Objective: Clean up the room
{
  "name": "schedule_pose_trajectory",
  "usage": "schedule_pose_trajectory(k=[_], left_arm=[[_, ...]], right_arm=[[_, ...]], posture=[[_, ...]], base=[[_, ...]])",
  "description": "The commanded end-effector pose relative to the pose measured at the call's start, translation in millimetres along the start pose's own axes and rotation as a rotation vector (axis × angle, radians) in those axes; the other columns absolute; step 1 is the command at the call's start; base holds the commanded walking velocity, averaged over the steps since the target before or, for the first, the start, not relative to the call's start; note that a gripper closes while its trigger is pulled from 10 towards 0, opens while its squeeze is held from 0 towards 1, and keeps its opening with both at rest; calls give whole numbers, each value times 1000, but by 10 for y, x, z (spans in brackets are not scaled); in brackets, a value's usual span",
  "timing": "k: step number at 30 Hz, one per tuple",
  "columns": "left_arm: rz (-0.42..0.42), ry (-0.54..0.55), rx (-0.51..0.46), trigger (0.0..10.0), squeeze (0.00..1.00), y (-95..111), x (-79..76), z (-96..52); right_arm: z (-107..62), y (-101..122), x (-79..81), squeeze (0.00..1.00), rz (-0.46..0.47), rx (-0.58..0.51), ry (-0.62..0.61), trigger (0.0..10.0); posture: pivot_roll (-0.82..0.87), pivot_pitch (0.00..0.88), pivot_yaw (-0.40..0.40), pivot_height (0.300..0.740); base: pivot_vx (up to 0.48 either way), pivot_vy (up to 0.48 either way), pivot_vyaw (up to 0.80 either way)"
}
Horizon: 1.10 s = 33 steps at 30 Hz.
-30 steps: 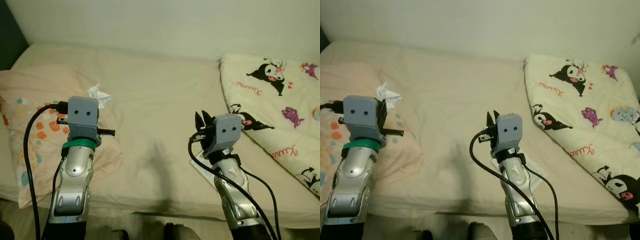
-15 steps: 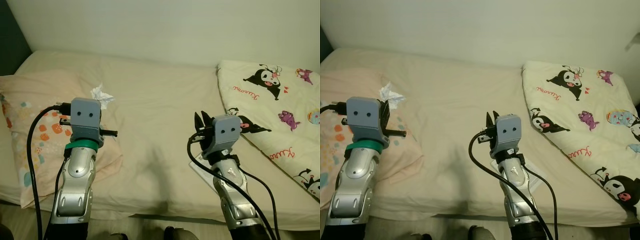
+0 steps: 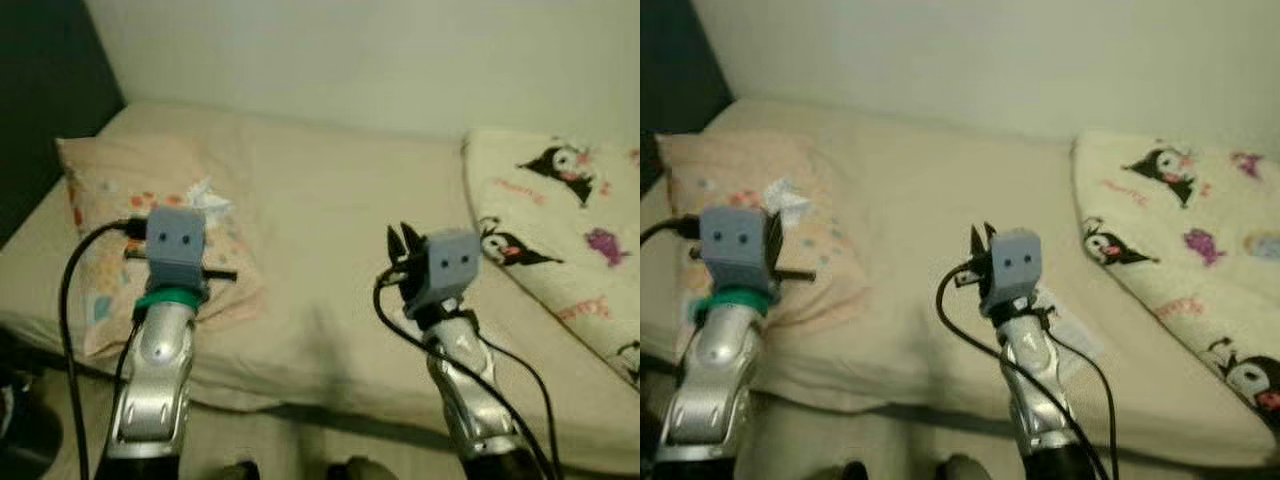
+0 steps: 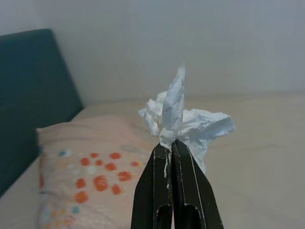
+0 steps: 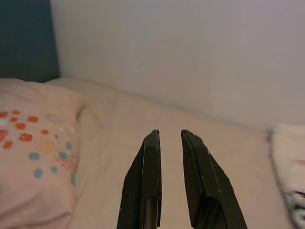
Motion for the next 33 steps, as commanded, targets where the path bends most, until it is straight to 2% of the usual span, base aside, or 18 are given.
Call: schedule_pose_trajectory(k=[1, 18, 27, 33], left_arm=[[7, 3, 26, 10000, 0, -67, 17, -25], [12, 2, 34, 10000, 0, -85, 20, -48], [22, -10, 56, 10000, 0, -131, 6, -64], [30, -50, 114, 10000, 0, -256, -58, -103]], right_arm=[[-42, -42, 13, 0, 21, 13, -5, 10000], [-46, -50, 40, 0, 20, 17, 11, 10000], [-47, -51, 37, 0, 23, 17, 13, 10000], [-64, -104, 25, 0, 25, 35, 5, 10000]], posture=[[-70, 42, -14, 740], [-69, 50, -14, 740], [-70, 51, -14, 740], [-66, 49, -13, 740]], base=[[-307, 0, 0], [-304, 0, 0], [0, 0, 773], [0, 0, 782]])
Point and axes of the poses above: a point about 5 cm out from each wrist's last joint towards the gripper, its own z axis pointing out of the wrist towards the gripper, its own y axis along the axis of the wrist's last joint, x = y × z, the point moved 3 cm from there along z, pointing out of the wrist towards the gripper, and after that the axes turned 1 degree about z, right-handed, at the moved point
